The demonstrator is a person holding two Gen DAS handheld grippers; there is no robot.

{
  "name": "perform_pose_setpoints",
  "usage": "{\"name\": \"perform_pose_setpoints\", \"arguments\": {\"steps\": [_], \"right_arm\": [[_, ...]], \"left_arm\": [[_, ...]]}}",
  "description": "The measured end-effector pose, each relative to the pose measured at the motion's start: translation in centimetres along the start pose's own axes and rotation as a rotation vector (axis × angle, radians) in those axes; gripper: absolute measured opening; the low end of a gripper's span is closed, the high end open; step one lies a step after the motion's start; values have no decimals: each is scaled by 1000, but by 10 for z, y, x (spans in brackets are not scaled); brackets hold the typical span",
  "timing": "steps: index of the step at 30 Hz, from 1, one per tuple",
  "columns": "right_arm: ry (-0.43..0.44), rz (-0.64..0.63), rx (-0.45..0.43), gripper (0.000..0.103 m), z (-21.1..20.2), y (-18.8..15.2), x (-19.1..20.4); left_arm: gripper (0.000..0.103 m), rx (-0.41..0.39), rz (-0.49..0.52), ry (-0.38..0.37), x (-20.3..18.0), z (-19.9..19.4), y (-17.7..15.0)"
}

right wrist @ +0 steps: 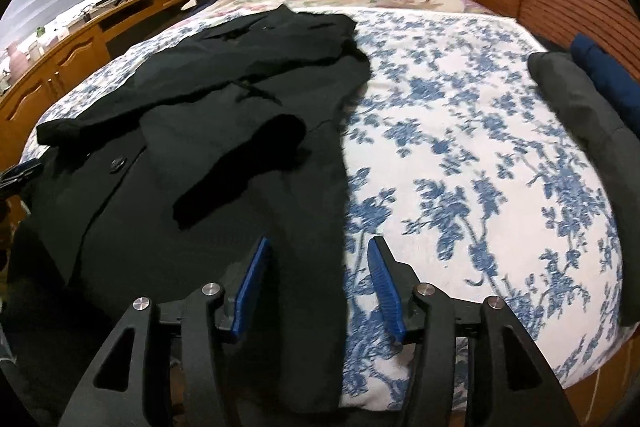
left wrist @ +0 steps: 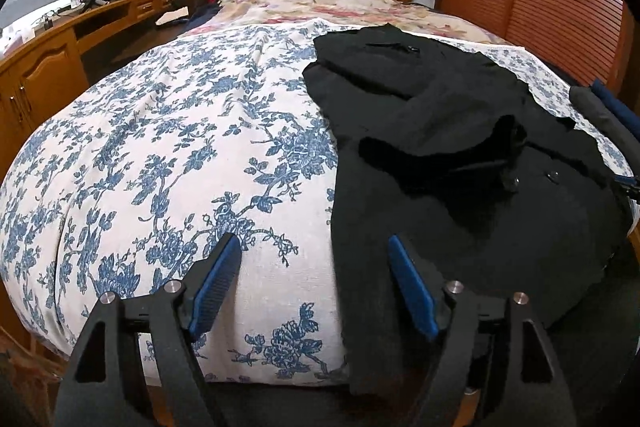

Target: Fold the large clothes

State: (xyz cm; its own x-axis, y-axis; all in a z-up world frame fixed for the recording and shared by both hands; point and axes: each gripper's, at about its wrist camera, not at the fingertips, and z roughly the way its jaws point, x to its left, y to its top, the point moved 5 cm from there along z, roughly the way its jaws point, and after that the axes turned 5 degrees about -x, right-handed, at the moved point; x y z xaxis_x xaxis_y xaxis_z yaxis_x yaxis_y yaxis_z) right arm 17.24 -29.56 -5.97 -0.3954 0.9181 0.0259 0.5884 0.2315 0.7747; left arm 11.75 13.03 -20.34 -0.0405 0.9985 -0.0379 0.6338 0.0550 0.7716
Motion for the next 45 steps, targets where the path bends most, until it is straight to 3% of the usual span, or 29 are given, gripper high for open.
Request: {"name": "perform_pose_setpoints", "arguments": {"steps": [6, 20, 23, 25, 27, 28, 31, 38, 45], "right_arm": [[82, -30, 5, 53, -2, 1, 18], [68, -52, -5, 53, 4, -2, 25], [65, -51, -13, 49, 3, -3, 24], [59, -53, -16, 28, 2, -3, 23], [72, -44, -26, 11, -1, -2, 21], [79, -36, -31, 9, -3, -1, 20], [102, -20, -43, 8, -8, 1, 19], [68, -10, -13, 8, -3, -4, 14], [74, 20, 18, 14, -4, -12, 8]], "left_arm": [[86, -1, -16, 7, 2, 6, 0], [87, 26, -34, -17, 4, -1, -1], [67, 13, -36, -50, 1, -9, -3], [47, 7, -33, -60, 0, -14, -5], [38, 7, -35, -86, -1, -18, -6], [33, 7, -36, -96, -2, -19, -7], [33, 14, -36, -116, -4, -22, -10], [33, 29, -43, -127, -5, -25, -19], [33, 39, -48, -146, -6, -29, -28]]}}
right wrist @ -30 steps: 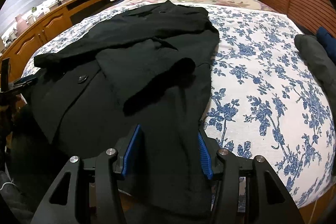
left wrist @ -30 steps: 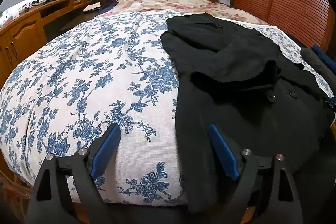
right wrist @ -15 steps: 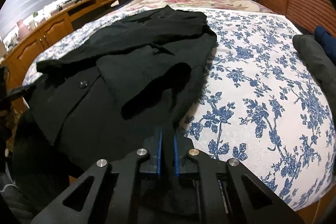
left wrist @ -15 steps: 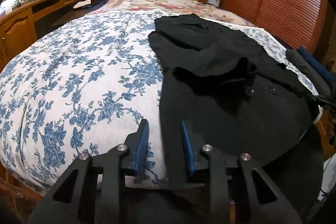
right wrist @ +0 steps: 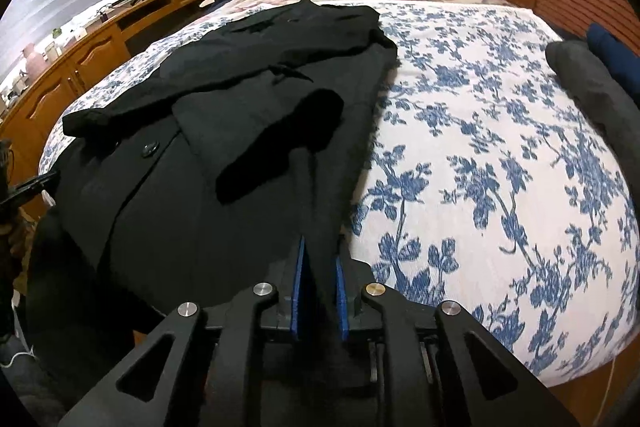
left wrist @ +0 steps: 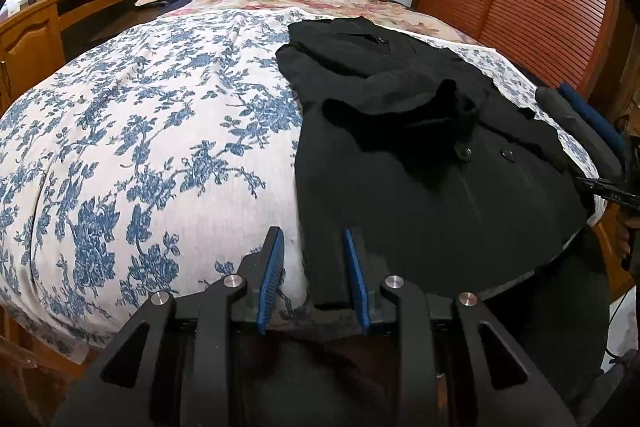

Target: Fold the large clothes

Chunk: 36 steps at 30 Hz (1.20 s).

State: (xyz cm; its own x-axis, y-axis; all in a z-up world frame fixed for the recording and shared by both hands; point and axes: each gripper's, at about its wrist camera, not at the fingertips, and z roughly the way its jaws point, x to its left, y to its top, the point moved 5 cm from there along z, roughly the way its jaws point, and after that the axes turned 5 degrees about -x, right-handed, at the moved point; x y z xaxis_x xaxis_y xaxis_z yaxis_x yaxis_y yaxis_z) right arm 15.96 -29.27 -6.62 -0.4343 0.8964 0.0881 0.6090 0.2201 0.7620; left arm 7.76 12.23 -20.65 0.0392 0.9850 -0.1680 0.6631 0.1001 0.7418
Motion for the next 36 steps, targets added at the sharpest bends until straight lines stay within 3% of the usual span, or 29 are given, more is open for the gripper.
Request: {"name": "perform_pose_setpoints", "arguments": {"steps": [2, 3, 4, 6, 20, 25, 28, 32, 36], "right_arm": [[-4, -11, 5, 15, 2, -1, 1], [1, -31, 2, 14, 2, -1, 4], [11, -59, -6, 6, 0, 0, 10], [31, -72, -21, 5, -1, 5, 16], [106, -41, -328, 3, -92, 86, 27], [111, -65, -396, 3, -141, 87, 30], [107, -89, -440, 3, -175, 80, 31], [127, -104, -518, 3, -216, 78, 35], [96, -144, -539, 3, -226, 80, 35]], "left_arm": [[24, 2, -2, -11, -1, 0, -1], [12, 7, -12, -34, -3, 0, -2], [8, 5, -19, -39, -4, -1, -1], [6, -9, -9, -28, -8, -6, 4], [5, -303, 54, -45, -40, -102, 107], [5, -399, 53, -48, -44, -147, 131], [5, -476, 40, 7, -44, -176, 146], [5, -553, 38, 8, -49, -204, 165], [5, -567, 49, 17, -51, -204, 178]]}}
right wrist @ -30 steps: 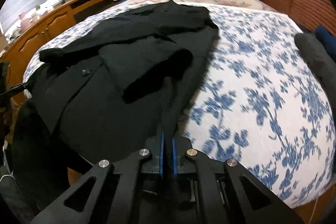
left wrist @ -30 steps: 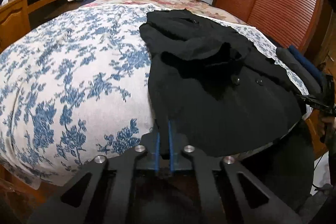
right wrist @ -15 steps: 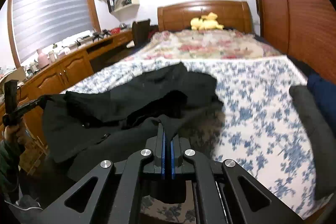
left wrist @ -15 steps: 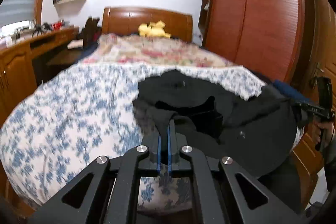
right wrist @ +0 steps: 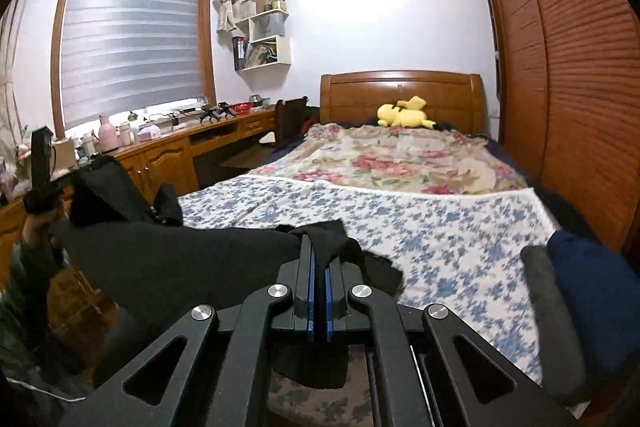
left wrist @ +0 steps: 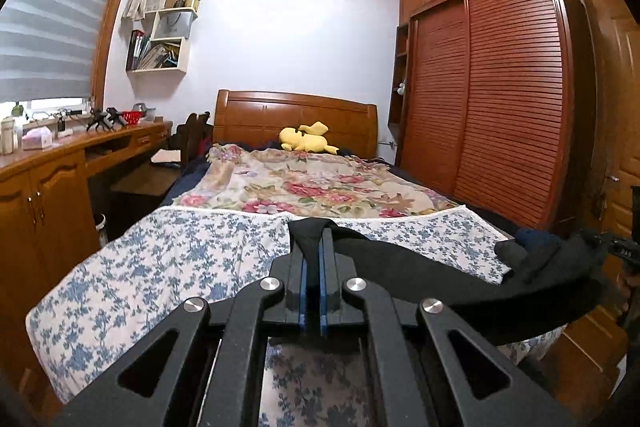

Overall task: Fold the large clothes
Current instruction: 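Grasp the coat hem with both tools and lift it toward the collar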

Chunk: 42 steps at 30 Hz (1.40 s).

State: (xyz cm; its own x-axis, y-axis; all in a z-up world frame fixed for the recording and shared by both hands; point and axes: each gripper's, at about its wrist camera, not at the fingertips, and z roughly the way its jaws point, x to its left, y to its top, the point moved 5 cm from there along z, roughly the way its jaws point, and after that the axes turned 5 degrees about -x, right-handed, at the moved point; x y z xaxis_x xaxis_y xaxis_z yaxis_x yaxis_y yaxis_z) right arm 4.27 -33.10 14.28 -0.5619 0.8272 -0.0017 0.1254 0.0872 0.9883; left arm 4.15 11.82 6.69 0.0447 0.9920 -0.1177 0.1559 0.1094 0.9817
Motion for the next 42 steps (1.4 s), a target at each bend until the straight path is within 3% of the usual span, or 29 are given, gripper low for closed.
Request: {"name": "perform_pose_setpoints", "arguments": {"steps": [3, 11, 18, 27, 32, 35, 37, 39, 41, 42], "right_arm": [[-22, -6, 38, 3, 27, -10, -16], [-76, -10, 136, 3, 153, -23, -58], [-135, -5, 207, 3, 254, -20, -86], [-209, 35, 240, 3, 330, -23, -99], [-211, 43, 296, 3, 342, -31, -92], [-189, 26, 298, 4, 339, -31, -82], [-186, 9, 315, 8, 337, -30, -78], [-200, -13, 320, 12, 331, -27, -75], [-209, -31, 315, 29, 332, -24, -77], [-221, -39, 302, 45, 325, -20, -76]], "left_arm": [[5, 41, -12, 2, 8, 34, -5], [5, 158, -6, 82, 38, 154, -45], [5, 191, 28, 100, 47, 229, -46], [5, 214, 44, 117, 53, 298, -51], [6, 256, 37, 90, 50, 312, -69], [15, 273, 43, 84, 46, 307, -81], [41, 265, 43, 72, 41, 298, -87], [46, 253, 28, 55, 37, 289, -90], [55, 255, 5, 26, 33, 281, -95], [67, 257, -3, 15, 31, 277, -98]]}}
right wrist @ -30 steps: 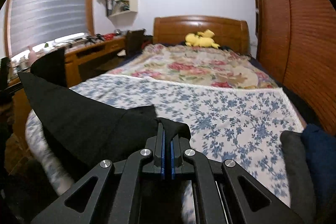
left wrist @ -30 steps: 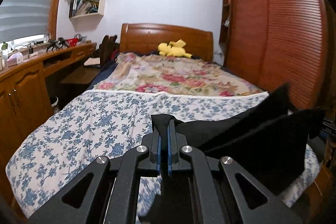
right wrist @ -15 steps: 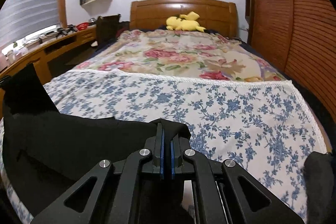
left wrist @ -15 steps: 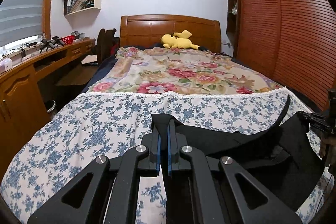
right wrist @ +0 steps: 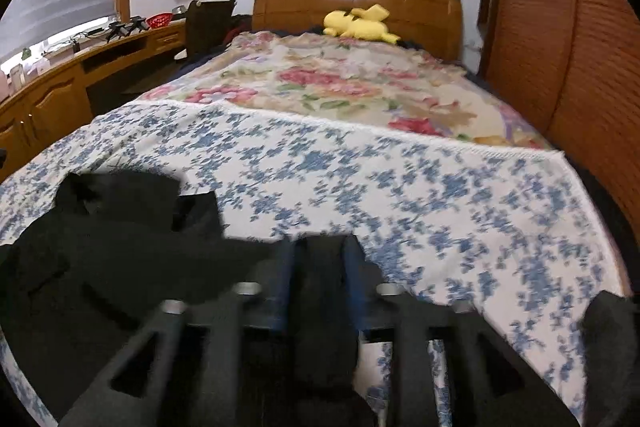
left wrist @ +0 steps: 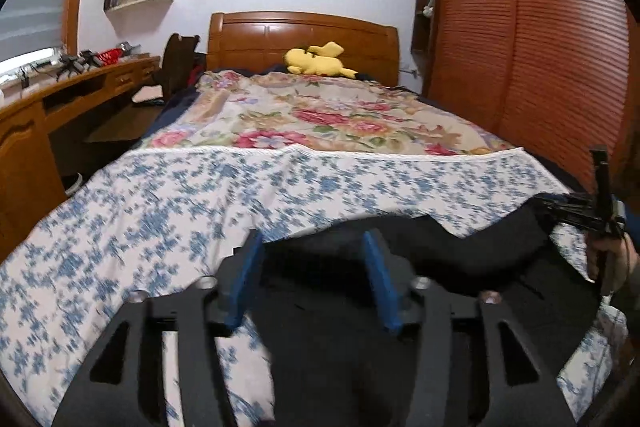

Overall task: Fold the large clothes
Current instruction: 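Grasp the coat hem with both tools and lift it toward the collar, then lay the hem over the collar with both tools and release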

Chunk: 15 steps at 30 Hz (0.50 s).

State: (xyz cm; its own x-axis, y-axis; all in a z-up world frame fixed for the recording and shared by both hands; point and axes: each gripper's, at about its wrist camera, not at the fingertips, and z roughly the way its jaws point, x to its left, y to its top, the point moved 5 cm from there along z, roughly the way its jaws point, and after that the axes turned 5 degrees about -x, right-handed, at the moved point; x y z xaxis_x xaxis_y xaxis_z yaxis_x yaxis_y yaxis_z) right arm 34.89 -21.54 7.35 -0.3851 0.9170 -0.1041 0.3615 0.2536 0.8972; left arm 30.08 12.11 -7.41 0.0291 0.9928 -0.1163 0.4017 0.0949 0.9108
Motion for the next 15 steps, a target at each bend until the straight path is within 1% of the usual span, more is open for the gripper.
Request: {"name": "perform_pose_setpoints", "arguments": {"steps": [1, 2, 6, 10, 12, 15], "right_arm": [[0, 1, -9, 54, -4, 1, -1], [4, 4, -14, 54, -7, 2, -3], [9, -12, -5, 55, -21, -4, -3], [-6, -25, 64, 55, -11, -22, -5], [-11, -20, 97, 55, -12, -30, -5], [4, -9, 105, 55, -23, -32, -1]], "left_arm": [[77, 1, -5, -8, -2, -2, -3], [78, -1, -13, -27, -6, -7, -9], [78, 7, -13, -40, -14, -17, -26], [78, 30, 12, -74, -23, -22, -43], [78, 51, 30, -86, -28, -23, -52], [78, 68, 46, -96, -33, -28, -63]]}}
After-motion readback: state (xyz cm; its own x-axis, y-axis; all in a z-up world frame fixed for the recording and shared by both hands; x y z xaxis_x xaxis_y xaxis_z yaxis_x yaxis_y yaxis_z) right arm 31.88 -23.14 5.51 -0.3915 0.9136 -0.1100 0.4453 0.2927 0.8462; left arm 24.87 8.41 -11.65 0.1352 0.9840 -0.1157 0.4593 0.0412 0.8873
